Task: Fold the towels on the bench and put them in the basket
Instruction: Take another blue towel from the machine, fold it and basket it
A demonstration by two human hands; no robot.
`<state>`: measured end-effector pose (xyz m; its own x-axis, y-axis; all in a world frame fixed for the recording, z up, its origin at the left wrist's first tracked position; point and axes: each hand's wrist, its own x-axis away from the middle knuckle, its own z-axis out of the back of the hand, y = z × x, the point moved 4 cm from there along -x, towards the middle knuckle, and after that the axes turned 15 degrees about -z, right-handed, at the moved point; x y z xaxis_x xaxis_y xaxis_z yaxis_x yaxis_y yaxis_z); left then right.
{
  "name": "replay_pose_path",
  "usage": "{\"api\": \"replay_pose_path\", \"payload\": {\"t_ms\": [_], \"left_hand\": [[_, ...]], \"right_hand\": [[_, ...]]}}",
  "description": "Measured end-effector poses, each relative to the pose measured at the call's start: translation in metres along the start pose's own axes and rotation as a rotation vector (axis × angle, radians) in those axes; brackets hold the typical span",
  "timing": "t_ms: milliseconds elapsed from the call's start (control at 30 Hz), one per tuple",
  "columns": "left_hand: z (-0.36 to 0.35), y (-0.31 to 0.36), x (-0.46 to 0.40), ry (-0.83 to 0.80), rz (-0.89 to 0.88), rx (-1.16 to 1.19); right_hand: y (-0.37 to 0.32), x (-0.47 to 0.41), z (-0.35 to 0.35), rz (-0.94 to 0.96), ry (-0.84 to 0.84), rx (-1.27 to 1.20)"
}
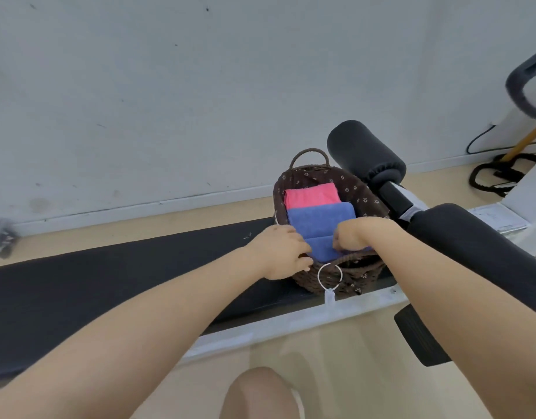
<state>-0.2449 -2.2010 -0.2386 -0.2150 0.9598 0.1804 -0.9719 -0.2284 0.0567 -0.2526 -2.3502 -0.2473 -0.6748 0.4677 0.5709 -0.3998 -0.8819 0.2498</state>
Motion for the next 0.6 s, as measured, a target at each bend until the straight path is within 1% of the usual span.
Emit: {"api": "replay_pose_path", "payload": {"t_ms": [33,100,167,200,300,400,467,600], "left_hand": [[-0.001,-0.006,0.023,0.091,0.022,0.03],[-0.005,-0.022,0.066,0.177,0.146,0.164],[-0.013,-0.031,0.114,0.18,0.305,0.262],[-0.018,-0.035,0.137,0.169,0.37,0.28],[-0.042,-0.044,0.198,0.086,0.521,0.269],[-0.07,-0.056,0.255,0.054,0.638,0.31],[-0.088,-0.069,0.293,0.101,0.716,0.354],[-0.124,-0.094,0.369,0.305,0.889,0.428]], "right_hand": [[-0.011,0.008,0.009,0.035,0.11,-0.031],[-0.036,0.026,0.028,0.137,0.3,-0.169],[-0.075,0.061,0.039,0.295,0.453,-0.239],[-0.097,0.081,0.039,0.381,0.488,-0.255],[-0.162,0.127,0.024,0.606,0.477,-0.218],[-0.218,0.147,0.008,0.682,0.438,-0.188],[-0.256,0.152,-0.002,0.703,0.41,-0.156],[-0.341,0.151,-0.023,0.735,0.389,-0.096]]}}
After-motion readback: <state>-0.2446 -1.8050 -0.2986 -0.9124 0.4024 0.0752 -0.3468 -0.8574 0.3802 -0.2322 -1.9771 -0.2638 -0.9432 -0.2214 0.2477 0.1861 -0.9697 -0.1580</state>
